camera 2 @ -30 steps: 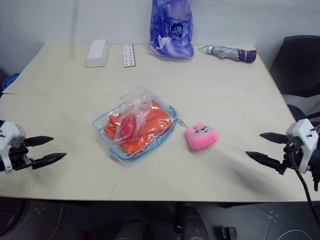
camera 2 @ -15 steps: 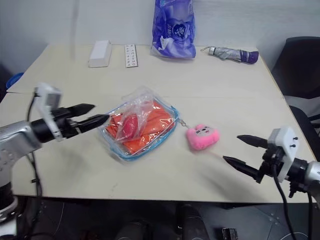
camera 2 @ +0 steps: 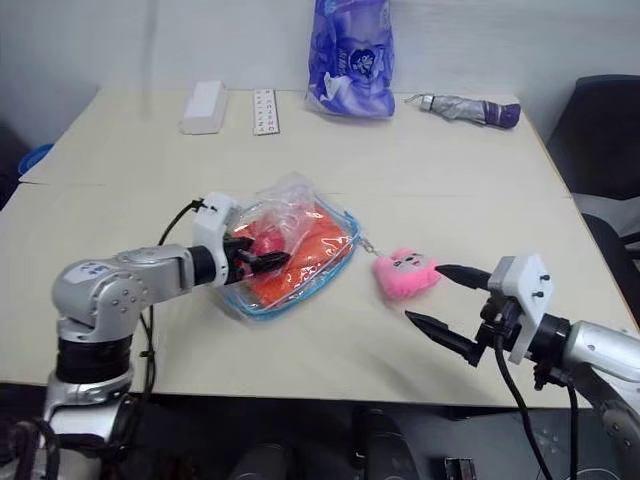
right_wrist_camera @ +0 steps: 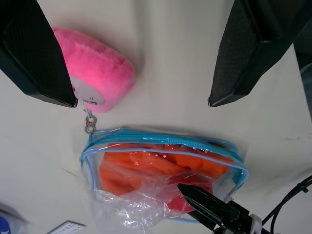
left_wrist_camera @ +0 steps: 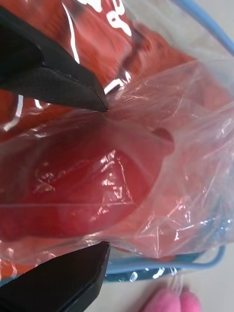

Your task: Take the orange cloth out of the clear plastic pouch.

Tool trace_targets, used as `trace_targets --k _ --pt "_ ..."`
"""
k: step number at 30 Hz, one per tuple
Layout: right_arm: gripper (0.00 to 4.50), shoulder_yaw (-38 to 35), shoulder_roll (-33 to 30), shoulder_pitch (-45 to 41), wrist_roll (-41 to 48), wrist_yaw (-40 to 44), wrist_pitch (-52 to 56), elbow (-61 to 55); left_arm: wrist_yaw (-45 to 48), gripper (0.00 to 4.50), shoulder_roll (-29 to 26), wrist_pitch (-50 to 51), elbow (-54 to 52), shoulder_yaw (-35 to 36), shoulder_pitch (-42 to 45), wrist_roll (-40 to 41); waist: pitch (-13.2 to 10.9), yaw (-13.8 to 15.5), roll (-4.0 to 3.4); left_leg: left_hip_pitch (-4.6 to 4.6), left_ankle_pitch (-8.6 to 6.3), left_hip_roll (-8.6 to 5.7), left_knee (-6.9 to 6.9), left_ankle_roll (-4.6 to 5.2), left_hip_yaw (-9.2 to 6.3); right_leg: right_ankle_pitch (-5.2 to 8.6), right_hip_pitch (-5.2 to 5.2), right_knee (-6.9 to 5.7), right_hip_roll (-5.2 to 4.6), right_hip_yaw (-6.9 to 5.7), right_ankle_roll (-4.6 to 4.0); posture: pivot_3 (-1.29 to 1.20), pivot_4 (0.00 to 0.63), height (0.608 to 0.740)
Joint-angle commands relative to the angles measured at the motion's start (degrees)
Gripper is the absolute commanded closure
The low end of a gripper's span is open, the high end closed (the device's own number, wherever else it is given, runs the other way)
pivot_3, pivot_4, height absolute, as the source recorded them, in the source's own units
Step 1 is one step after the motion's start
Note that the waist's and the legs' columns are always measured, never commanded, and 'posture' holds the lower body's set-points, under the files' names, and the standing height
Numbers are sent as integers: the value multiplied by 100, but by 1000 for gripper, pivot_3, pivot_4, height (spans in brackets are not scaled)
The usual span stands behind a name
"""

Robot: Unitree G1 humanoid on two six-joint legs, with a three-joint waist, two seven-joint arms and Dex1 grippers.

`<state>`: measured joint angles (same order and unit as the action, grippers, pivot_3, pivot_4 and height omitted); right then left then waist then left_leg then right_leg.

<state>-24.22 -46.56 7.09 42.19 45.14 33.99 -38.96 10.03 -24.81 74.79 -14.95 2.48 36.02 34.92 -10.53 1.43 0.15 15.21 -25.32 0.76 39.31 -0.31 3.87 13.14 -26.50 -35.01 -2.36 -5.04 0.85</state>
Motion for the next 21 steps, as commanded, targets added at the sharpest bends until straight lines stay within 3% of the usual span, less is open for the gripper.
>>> trace_targets --k 1,6,11,15,21 --pt "0 -15 52 -58 178 -229 70 -296 31 888 31 -182 16 -92 108 -232 0 -6 0 0 0 1 0 0 0 0 0 -3 1 0 0 0 150 740" --pt "0 54 1 -101 245 -378 136 -345 85 2459 -86 -203 54 -60 129 -422 0 -17 0 -1 2 3 0 -4 0 0 -1 -2 1 -1 0 0 150 740" --pt "0 284 -90 -335 289 -347 215 -315 106 3537 -272 -319 125 451 108 -505 0 -34 0 -3 3 4 0 -5 0 1 -1 -4 1 0 -1 0 150 740" --pt "0 520 -176 -736 384 -215 309 -176 -360 3653 -538 -864 628 1833 178 -750 -1 -78 2 -2 3 6 0 -6 1 1 -4 -7 3 0 -3 0 150 740" --pt "0 1005 -197 -1261 354 84 339 60 -505 3653 -1711 -1664 1666 2838 -471 -1474 -4 -143 7 -2 4 10 -4 -9 -3 4 -7 -4 2 -9 -7 0 150 740"
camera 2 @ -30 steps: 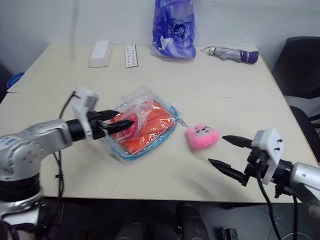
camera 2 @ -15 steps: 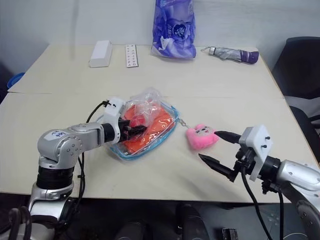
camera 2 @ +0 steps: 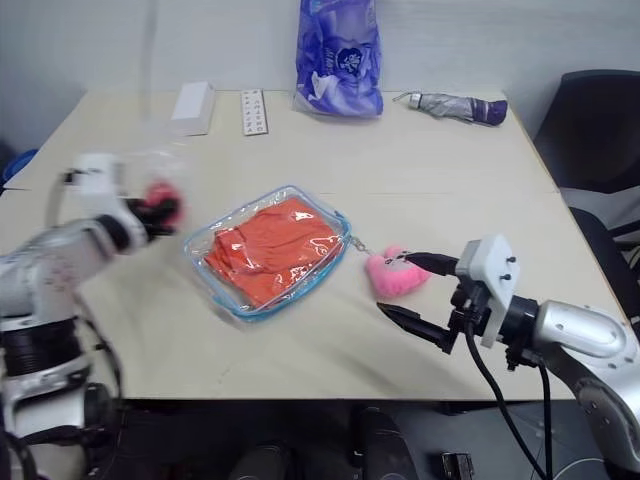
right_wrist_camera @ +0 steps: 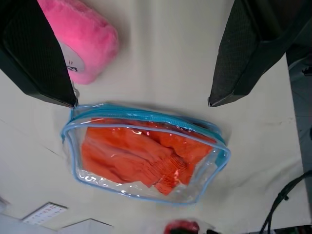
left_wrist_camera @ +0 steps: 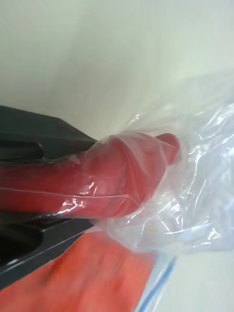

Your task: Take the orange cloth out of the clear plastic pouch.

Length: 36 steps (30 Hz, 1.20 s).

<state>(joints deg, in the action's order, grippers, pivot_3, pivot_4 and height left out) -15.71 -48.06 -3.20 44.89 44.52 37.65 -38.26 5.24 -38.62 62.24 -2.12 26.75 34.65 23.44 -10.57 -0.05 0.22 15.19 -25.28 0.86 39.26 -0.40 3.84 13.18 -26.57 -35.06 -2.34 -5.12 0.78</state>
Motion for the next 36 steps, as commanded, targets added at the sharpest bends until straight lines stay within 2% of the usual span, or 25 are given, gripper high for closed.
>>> trace_targets --k 1,6,10,15,18,21,24,27,29,33,36 --pt "0 257 -32 -348 93 199 -27 38 20 3653 -452 -538 551 512 -518 -400 0 4 0 0 0 0 0 0 -2 0 -1 1 -2 -3 0 0 150 740" --pt "0 654 -8 -812 -6 449 -71 304 53 3653 -642 -677 868 873 -1209 -557 3 52 16 0 1 1 3 3 -27 0 -7 5 -18 -35 0 0 150 740" --pt "0 795 -10 -1087 -102 583 -102 565 69 2686 -688 -505 679 1118 -1567 -549 9 134 40 14 -1 5 4 5 -51 0 -6 7 -26 -65 -1 0 150 740" --pt "0 877 6 -1214 -179 658 -110 664 30 1056 -795 -358 508 1346 -1707 -600 9 143 41 29 -1 5 4 6 -72 0 -6 13 -32 -83 -2 0 150 740" --pt "0 859 34 -1205 -182 635 -91 654 61 54 -1074 -239 577 1449 -1661 -659 6 138 45 29 -1 5 4 6 -72 0 -6 12 -32 -84 -2 0 150 740" --pt "0 796 19 -1100 -206 603 -87 620 234 20 -1573 -228 792 1630 -1465 -605 5 110 47 28 -2 7 4 5 -72 1 -6 11 -32 -84 -2 0 150 740" --pt "0 676 -13 -974 -175 551 -54 564 807 20 -2042 -76 846 1671 -1074 -228 5 114 48 29 -2 8 4 3 -74 2 -6 10 -31 -88 -5 0 150 740" --pt "0 516 -65 -820 -131 516 -20 504 1848 20 -2502 182 306 1095 -845 366 5 135 47 29 -2 6 4 3 -74 3 -6 10 -33 -88 -6 0 150 740" --pt "0 410 -108 -699 -129 496 -9 460 2547 20 -2689 445 -404 372 -600 948 5 168 47 32 -2 3 4 4 -80 3 -5 12 -37 -93 -6 0 150 740" --pt "0 235 -168 -522 -98 430 41 354 3283 20 -2535 690 -1826 -1037 -296 1662 4 139 44 40 -2 -4 4 5 -90 3 -1 17 -47 -99 -6 0 150 740" --pt "0 -13 -244 -248 -48 394 121 183 3715 20 -2342 338 -2719 -2415 -185 1584 2 98 41 41 -1 2 4 1 -81 3 -3 16 -32 -93 -6 0 150 740"
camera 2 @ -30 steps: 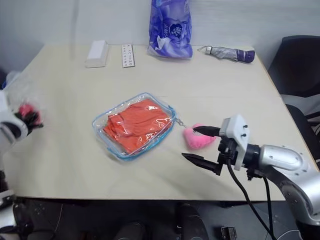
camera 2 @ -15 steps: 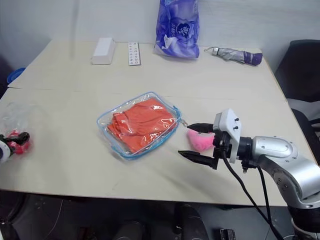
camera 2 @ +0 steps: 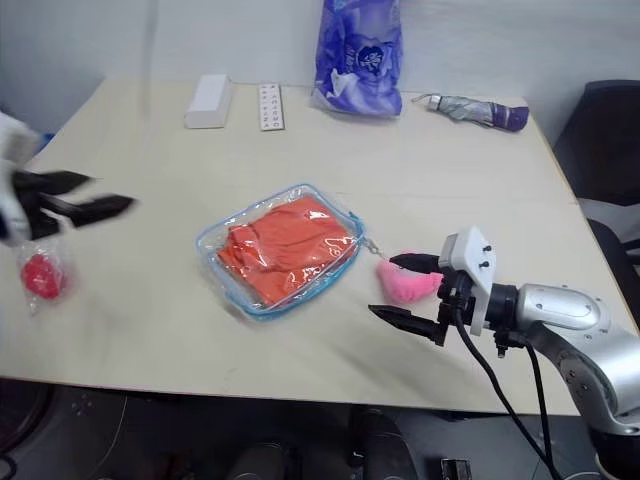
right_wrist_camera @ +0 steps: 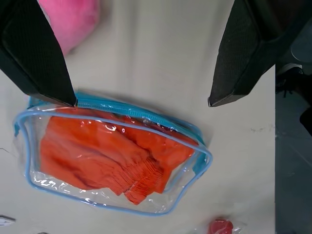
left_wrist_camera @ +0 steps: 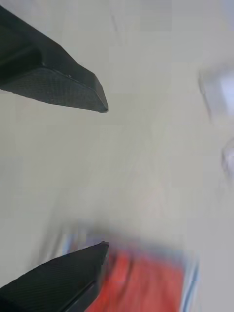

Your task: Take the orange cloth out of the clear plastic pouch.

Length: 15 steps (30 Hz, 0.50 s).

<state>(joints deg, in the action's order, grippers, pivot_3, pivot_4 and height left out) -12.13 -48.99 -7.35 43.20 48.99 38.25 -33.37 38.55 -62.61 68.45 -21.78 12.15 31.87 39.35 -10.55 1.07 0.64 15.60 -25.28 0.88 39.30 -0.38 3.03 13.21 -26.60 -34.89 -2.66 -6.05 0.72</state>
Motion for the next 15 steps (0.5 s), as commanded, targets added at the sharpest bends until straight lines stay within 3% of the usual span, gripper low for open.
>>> trace_targets --k 1,5,15 --pt "0 -500 -183 322 142 -52 90 -381 512 20 100 -465 -881 -1421 91 -198 -1 -27 -1 6 1 0 0 -2 4 0 0 -2 3 4 0 0 150 740" --pt "0 -952 -217 834 180 -162 159 -620 871 20 139 -1112 -890 -2484 64 -828 -1 -99 0 14 13 2 1 -22 12 5 0 0 14 14 -10 0 150 740" --pt "0 -1569 -104 1557 413 -598 293 -1158 954 20 772 -1598 -349 -3678 309 -2058 -1 -68 1 -7 16 2 -1 -22 12 10 12 -11 19 32 -17 0 150 740"
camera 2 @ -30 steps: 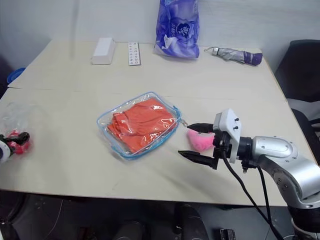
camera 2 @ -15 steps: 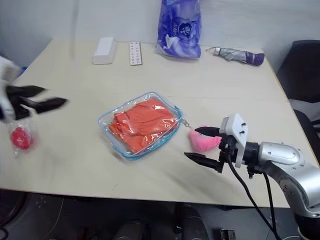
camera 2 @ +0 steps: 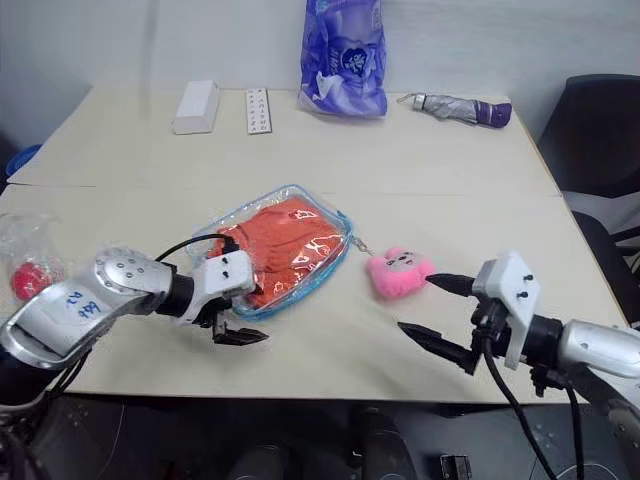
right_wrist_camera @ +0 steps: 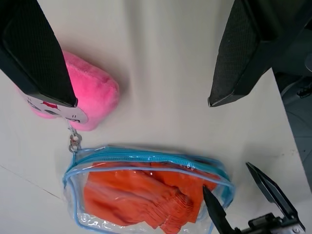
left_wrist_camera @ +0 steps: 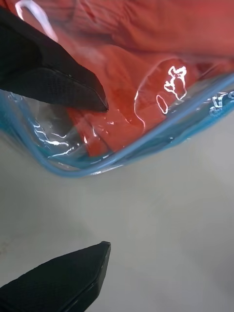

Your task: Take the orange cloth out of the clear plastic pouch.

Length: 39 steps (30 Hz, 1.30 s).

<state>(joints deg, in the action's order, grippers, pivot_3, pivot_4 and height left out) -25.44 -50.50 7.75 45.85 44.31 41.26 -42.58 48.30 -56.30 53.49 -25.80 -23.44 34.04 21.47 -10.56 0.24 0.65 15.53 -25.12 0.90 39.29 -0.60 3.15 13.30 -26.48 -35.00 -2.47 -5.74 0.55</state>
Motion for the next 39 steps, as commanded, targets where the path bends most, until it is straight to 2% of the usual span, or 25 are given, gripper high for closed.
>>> trace_targets --k 1,5,12,15,16,18,21,23,26,28,30,33,39 --pt "0 -281 50 91 168 -164 -2 -269 -52 202 229 -139 103 -171 77 -379 0 29 0 1 0 0 0 1 -1 0 0 1 0 -1 0 0 150 740" --pt "0 -376 12 214 209 -196 -24 -302 -104 1141 397 -406 255 -261 -24 -788 0 75 0 0 0 -1 0 4 0 0 0 1 0 0 0 0 150 740" --pt "0 -318 -20 174 170 -160 -74 -183 -13 3223 341 -851 382 -183 -233 -1277 0 104 1 0 -3 0 0 10 2 -1 0 2 -1 0 1 0 150 740" --pt "0 -223 -9 152 136 -117 -111 -142 222 4130 148 -1577 643 -70 -328 -1495 0 104 1 -2 -3 0 0 11 2 -1 1 1 -2 0 1 0 150 740" --pt "0 -185 -7 147 129 -92 -120 -126 315 4397 99 -2100 851 -27 -335 -1619 1 104 1 -2 -3 1 0 11 2 -1 1 1 -1 0 1 0 150 740" --pt "0 -136 -7 147 115 -50 -135 -108 474 4483 48 -2961 1204 31 -331 -1827 0 106 1 -3 -3 1 0 12 2 -1 1 1 -1 0 1 0 150 740" --pt "0 -39 -33 177 110 89 -147 -88 762 4483 -11 -5082 2373 67 -66 -2260 0 114 1 -2 -6 1 0 16 2 -1 1 3 -2 -2 1 0 150 740" --pt "0 -6 -47 227 116 191 -152 -87 752 4483 174 -6215 3469 102 345 -2509 0 124 1 -1 -6 2 0 17 2 -1 0 2 -3 -5 1 0 150 740" --pt "0 10 -70 356 100 365 -178 -96 1016 4483 570 -8518 5245 4 1104 -2685 1 132 2 4 -6 -2 0 24 2 -1 0 4 -5 -11 2 0 150 740" --pt "0 20 -73 434 58 441 -206 -94 1310 4483 820 -9503 6187 -74 1517 -2731 1 132 2 10 -10 -3 0 33 4 -5 -1 -5 -5 -19 8 0 150 740" --pt "0 28 -70 498 -1 486 -254 -89 1378 4483 1073 -10138 7088 -135 1951 -2954 1 132 2 22 -12 -6 1 42 21 -8 -3 0 -6 -31 13 0 150 740" --pt "0 -6 -43 541 -48 484 -281 -81 1665 4483 1432 -10748 8000 -49 2357 -2863 1 131 2 63 -18 -21 42 55 37 -13 -14 4 -2 -53 20 0 150 740" --pt "0 -41 -31 652 -115 521 -334 -94 2060 4483 1733 -11600 8717 145 2671 -2689 1 125 3 69 -28 -19 73 69 37 -22 -7 2 -9 -50 36 0 150 740"
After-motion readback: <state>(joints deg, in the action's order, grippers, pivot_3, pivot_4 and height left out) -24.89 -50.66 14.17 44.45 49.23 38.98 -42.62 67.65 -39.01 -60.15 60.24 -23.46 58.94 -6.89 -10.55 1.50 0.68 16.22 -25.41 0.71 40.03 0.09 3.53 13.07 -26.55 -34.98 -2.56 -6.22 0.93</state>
